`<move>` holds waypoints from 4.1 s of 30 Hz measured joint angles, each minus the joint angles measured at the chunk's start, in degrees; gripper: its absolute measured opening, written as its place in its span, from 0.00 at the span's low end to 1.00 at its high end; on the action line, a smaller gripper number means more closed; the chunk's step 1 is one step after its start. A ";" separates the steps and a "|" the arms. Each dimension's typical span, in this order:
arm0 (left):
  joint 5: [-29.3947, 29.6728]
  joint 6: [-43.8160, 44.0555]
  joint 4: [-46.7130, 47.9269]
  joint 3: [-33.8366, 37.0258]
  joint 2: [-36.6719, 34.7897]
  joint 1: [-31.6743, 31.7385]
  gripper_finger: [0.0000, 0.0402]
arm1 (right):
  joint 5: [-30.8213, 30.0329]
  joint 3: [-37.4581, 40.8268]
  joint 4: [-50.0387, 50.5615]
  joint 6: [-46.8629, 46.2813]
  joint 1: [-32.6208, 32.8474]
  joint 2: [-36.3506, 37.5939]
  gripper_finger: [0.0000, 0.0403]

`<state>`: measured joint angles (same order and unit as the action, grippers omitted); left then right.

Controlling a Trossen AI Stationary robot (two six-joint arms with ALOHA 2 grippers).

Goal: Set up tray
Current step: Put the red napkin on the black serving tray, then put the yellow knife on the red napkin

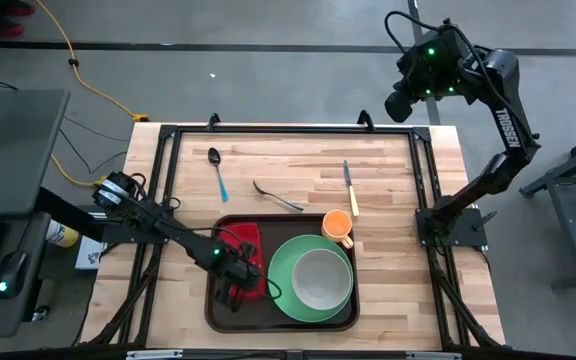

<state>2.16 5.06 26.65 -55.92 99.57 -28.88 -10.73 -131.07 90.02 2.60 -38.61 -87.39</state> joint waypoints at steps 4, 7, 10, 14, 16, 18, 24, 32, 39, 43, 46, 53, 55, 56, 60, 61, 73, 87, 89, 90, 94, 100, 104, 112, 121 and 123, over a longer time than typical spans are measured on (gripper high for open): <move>-4.91 1.13 -0.57 0.01 0.06 -1.23 0.08 | -0.01 0.00 0.00 0.45 0.00 0.00 0.00; -4.92 1.25 -0.56 0.02 0.06 -2.87 0.08 | 0.00 0.00 0.00 0.74 0.00 0.00 0.00; -5.71 1.95 -0.54 0.02 0.06 -4.88 0.08 | 0.01 0.00 0.00 0.89 0.00 0.00 0.00; -5.74 2.87 -0.63 0.02 0.06 -6.61 0.08 | 0.01 0.00 0.00 0.89 0.00 0.00 0.00; -5.81 2.95 -0.48 -0.07 0.06 -6.86 0.08 | 0.01 0.00 0.00 0.89 0.00 0.00 0.00; -5.90 2.86 0.50 -0.76 0.13 -6.86 0.08 | 0.01 0.00 0.00 0.89 0.00 0.00 0.00; -3.20 -0.64 5.84 -5.46 0.13 -6.75 0.08 | 1.55 0.00 0.00 0.33 0.00 0.00 0.00; 14.72 -8.90 22.88 -16.56 -0.25 -3.29 0.08 | 2.17 0.00 0.00 -1.29 0.00 0.00 0.00; 34.05 -7.56 27.46 -20.77 -9.80 8.84 0.08 | 2.08 0.00 0.00 -3.19 0.00 0.00 0.00; 37.54 -4.69 27.48 -17.29 -19.38 15.54 0.08 | 1.49 2.52 -0.07 -5.84 0.00 0.36 0.00; 40.12 -0.03 27.39 -12.43 -28.07 20.00 0.08 | 0.87 8.40 -0.87 -9.09 0.01 1.42 0.00; 38.88 6.99 27.30 -1.76 -46.29 27.39 0.08 | 5.31 32.34 -14.90 -16.85 1.41 7.71 0.00; 38.85 6.56 27.02 0.04 -49.19 28.29 0.08 | 6.75 39.79 -20.78 -20.44 2.71 9.90 0.00; 38.78 6.02 27.14 0.83 -50.36 28.69 0.08 | 6.85 43.26 -23.67 -22.69 3.57 11.00 0.00; 38.73 5.07 27.16 2.83 -53.44 29.38 0.08 | 5.87 55.07 -32.61 -32.42 6.73 14.22 0.00; 38.73 4.31 27.13 3.20 -53.79 29.32 0.08 | 5.25 57.42 -34.20 -34.76 7.48 14.52 0.00; 38.53 -5.27 26.89 3.98 -53.99 29.27 0.08 | 11.16 75.67 -44.11 -49.14 10.05 14.73 0.04; 35.89 -13.21 27.38 3.98 -55.58 29.29 0.08 | 16.91 81.33 -52.34 -55.43 10.29 11.55 0.42; 35.86 -14.08 27.42 3.98 -56.32 29.27 0.08 | 17.17 81.33 -52.62 -55.72 10.91 9.49 0.43; 35.86 -14.31 27.57 3.98 -56.73 29.27 0.08 | 17.36 81.33 -52.61 -55.68 11.35 8.16 0.43; 35.89 -14.30 27.55 3.96 -58.62 29.27 0.08 | 17.49 81.33 -52.60 -56.05 12.84 3.77 0.41; 35.82 -14.28 27.57 3.96 -59.87 29.27 0.08 | 15.28 81.33 -52.60 -58.00 13.20 2.31 0.39; 35.78 -14.30 27.55 3.96 -59.81 29.27 0.08 | 14.41 81.33 -52.07 -57.91 13.33 1.81 0.39; 35.73 -15.34 27.55 3.96 -59.83 29.27 0.08 | 14.15 81.31 -53.37 -57.68 13.66 -2.04 0.39; 34.37 -15.32 28.10 3.92 -60.13 29.27 0.08 | 14.07 79.17 -55.67 -57.24 13.66 -8.21 0.39; 34.21 -15.33 28.72 3.91 -60.09 29.27 0.08 | 14.13 78.55 -55.45 -57.19 13.66 -9.54 0.39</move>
<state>36.37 -10.26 55.37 -52.01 39.48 0.38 3.40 -52.51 34.57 -54.60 -24.95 -96.93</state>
